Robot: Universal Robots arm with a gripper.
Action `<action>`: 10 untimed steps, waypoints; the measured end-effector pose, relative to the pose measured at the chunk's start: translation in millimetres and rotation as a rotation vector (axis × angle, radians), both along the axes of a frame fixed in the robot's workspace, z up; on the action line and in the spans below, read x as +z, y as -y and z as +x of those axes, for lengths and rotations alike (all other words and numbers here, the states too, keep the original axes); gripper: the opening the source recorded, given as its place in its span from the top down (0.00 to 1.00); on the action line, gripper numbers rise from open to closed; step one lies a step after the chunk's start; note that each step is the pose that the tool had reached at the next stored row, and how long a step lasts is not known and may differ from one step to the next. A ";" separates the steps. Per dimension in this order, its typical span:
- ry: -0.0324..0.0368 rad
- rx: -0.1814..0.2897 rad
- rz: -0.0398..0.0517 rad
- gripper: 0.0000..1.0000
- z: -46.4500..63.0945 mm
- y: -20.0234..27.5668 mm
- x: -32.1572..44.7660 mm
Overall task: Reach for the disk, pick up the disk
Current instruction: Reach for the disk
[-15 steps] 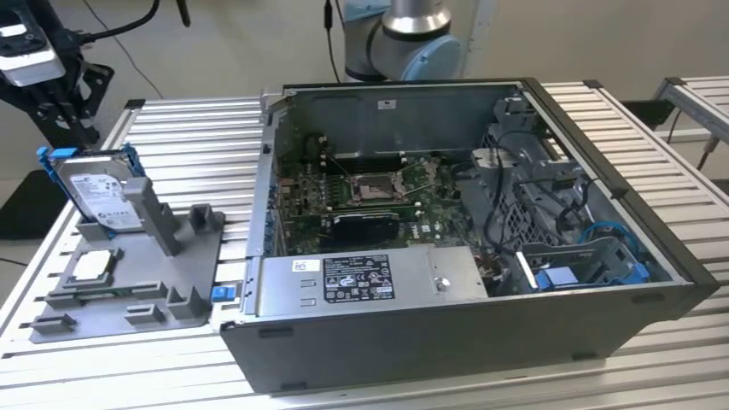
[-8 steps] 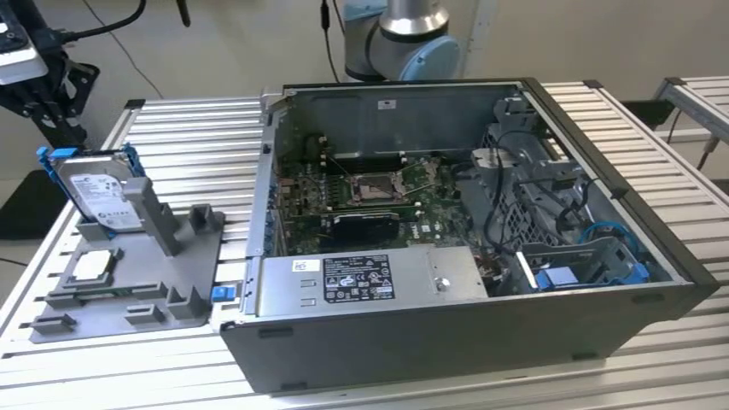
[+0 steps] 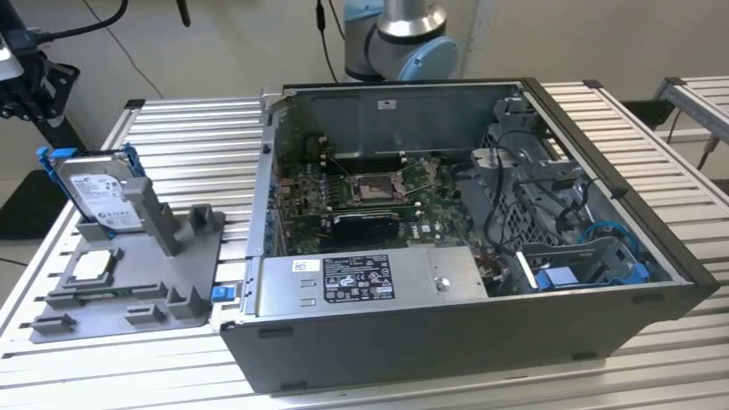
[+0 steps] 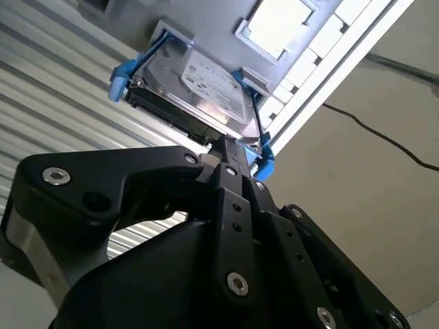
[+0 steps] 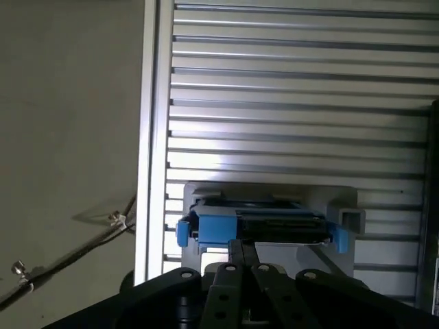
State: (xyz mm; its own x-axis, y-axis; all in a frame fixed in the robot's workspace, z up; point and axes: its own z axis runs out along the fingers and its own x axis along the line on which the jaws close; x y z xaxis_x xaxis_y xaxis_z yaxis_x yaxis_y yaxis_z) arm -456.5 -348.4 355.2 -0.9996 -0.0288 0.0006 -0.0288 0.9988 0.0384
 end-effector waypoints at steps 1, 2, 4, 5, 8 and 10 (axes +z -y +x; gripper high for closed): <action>0.0000 0.001 0.0000 1.00 -2.6 -0.4 -0.3; 0.0000 0.002 0.0000 1.00 -4.3 -0.8 -0.5; 0.0001 0.004 0.0001 1.00 -6.0 -1.5 -0.8; 0.0002 0.004 0.0001 1.00 -6.1 -2.1 -0.9; 0.0001 0.006 0.0000 1.00 -6.3 -5.6 -1.4; 0.0002 0.007 0.0001 1.00 -6.3 -7.4 -1.7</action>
State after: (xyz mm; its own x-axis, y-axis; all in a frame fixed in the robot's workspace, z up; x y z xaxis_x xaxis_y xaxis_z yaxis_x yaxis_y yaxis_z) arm -462.8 -341.0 353.5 -0.9994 -0.0358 0.0004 -0.0358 0.9986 0.0385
